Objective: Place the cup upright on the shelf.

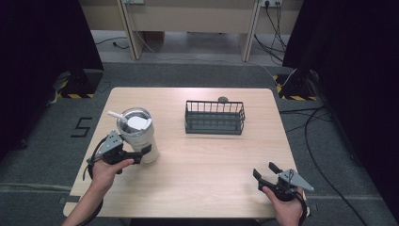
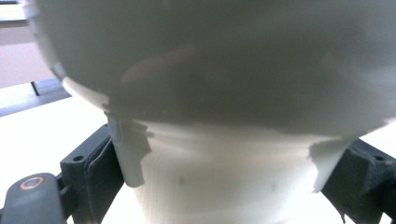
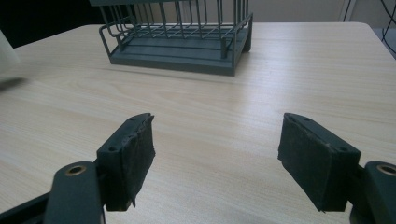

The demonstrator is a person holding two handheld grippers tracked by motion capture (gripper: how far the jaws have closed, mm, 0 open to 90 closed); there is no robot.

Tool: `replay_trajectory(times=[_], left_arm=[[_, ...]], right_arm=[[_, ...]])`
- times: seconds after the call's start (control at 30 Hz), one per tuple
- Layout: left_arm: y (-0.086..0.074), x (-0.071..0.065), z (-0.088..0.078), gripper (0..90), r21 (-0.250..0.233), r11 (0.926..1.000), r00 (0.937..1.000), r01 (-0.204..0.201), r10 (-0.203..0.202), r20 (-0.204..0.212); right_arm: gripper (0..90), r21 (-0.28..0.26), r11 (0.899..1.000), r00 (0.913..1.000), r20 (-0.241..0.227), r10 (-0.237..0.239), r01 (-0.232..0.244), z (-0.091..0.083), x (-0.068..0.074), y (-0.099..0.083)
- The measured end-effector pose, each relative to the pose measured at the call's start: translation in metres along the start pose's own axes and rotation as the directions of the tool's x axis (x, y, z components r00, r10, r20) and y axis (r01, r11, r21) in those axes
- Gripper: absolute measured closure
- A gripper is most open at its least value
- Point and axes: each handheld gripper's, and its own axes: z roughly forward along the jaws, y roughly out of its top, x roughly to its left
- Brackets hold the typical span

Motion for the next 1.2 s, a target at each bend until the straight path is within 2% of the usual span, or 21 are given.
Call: replay_trajectory(times=[0.33, 1.2], left_arm=[[0.010, -0.003, 0.008, 10.8, -0.010, 0.9998, 0.9999, -0.015, 0.015, 0.007], [0.030, -0.004, 0.029, 10.8, -0.029, 0.9995, 0.9993, -0.014, 0.015, 0.035]], right_arm=[[27.0, 0.000, 1.000, 1.0000, 0.000, 0.003, -0.003, 0.000, 0.000, 0.000], [27.0, -0.002, 1.000, 1.0000, -0.001, 0.005, -0.005, 0.000, 0.000, 0.000]])
